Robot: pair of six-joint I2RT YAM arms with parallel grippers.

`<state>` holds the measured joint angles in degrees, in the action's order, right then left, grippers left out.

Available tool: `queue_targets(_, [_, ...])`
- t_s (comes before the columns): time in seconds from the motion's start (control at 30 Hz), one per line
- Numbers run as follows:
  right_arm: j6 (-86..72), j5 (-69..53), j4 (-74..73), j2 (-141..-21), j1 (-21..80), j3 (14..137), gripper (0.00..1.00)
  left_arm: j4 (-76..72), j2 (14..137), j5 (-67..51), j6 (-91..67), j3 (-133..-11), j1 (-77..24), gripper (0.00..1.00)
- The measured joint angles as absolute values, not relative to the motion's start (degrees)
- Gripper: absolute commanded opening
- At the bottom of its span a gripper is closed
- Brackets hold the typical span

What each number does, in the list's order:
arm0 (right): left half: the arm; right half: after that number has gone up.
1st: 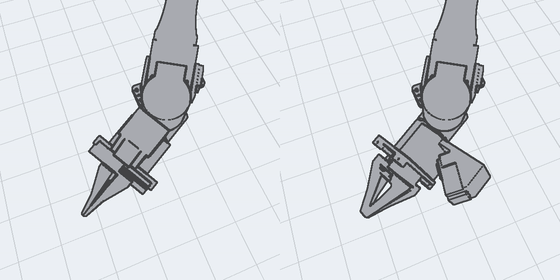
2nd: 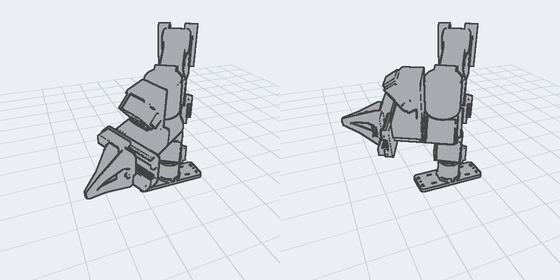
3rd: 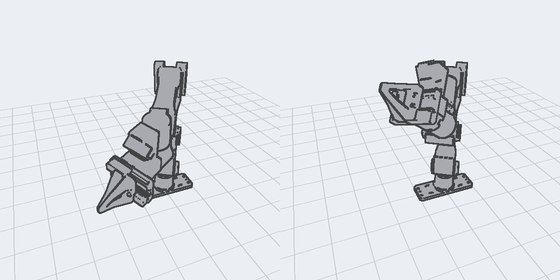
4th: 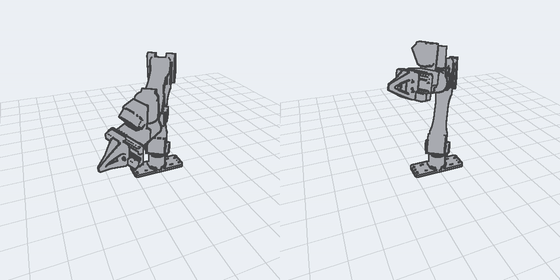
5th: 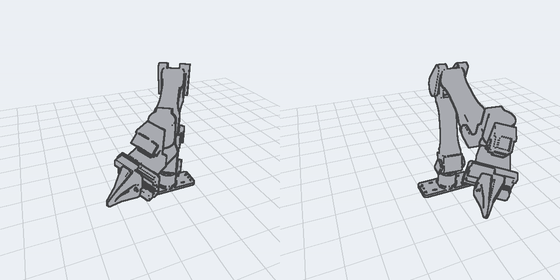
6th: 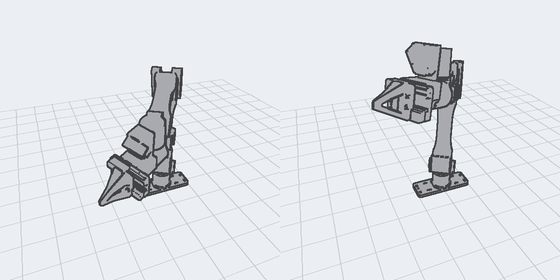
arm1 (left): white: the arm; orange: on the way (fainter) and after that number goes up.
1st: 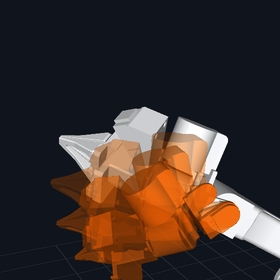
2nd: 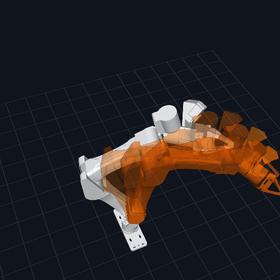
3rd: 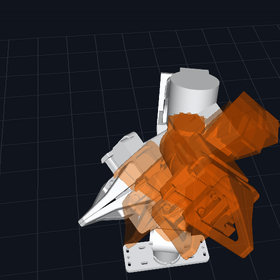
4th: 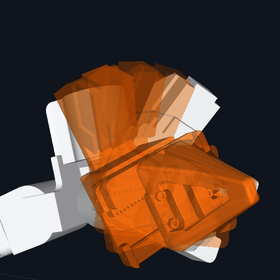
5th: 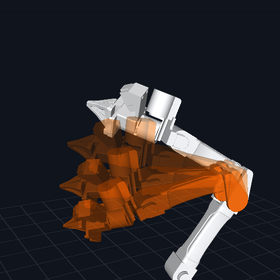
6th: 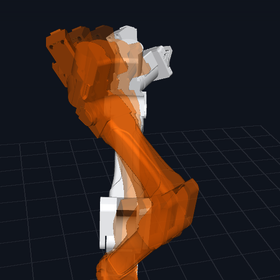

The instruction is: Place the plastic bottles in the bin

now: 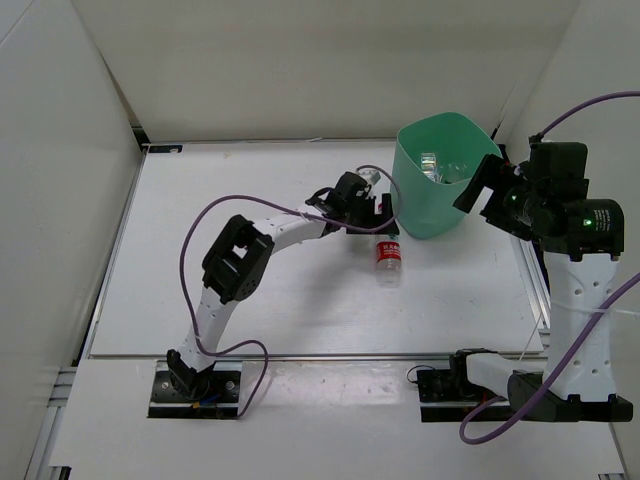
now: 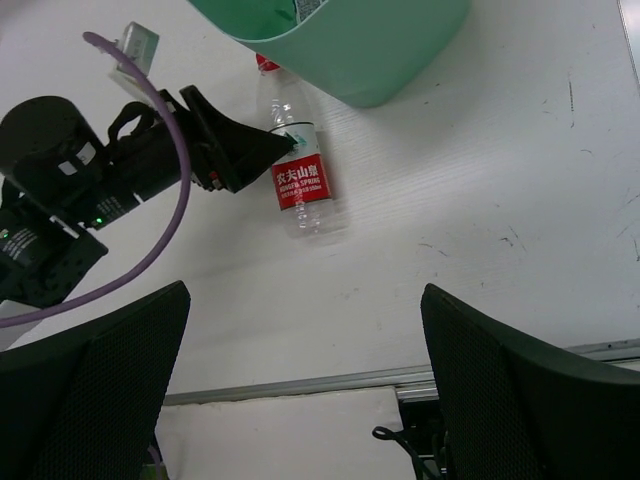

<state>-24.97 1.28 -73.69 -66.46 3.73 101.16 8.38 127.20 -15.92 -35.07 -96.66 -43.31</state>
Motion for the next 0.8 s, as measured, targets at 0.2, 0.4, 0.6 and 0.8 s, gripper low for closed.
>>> queue_targets(0.2, [-24.97,1.37,-73.73,-66.46,3.73,101.10,1.00,8.78,132.53,-19.38,-36.69,-99.00,-43.99,0.87])
queue_targets(0.4, [-24.95,1.32,-73.76,-66.57,3.73,100.31,1.00,9.39,132.35,-21.52,-37.10,-99.00,-43.79,0.64])
queue_targets(0.6, [-25.02,1.32,-73.60,-66.78,3.73,98.76,1.00,13.34,122.80,-15.59,-34.35,-91.66,-42.35,0.63])
queue_targets(0.8, [-25.19,1.39,-73.63,-66.76,3.73,96.75,1.00,15.38,109.56,-1.58,-27.51,-99.46,-40.40,0.67])
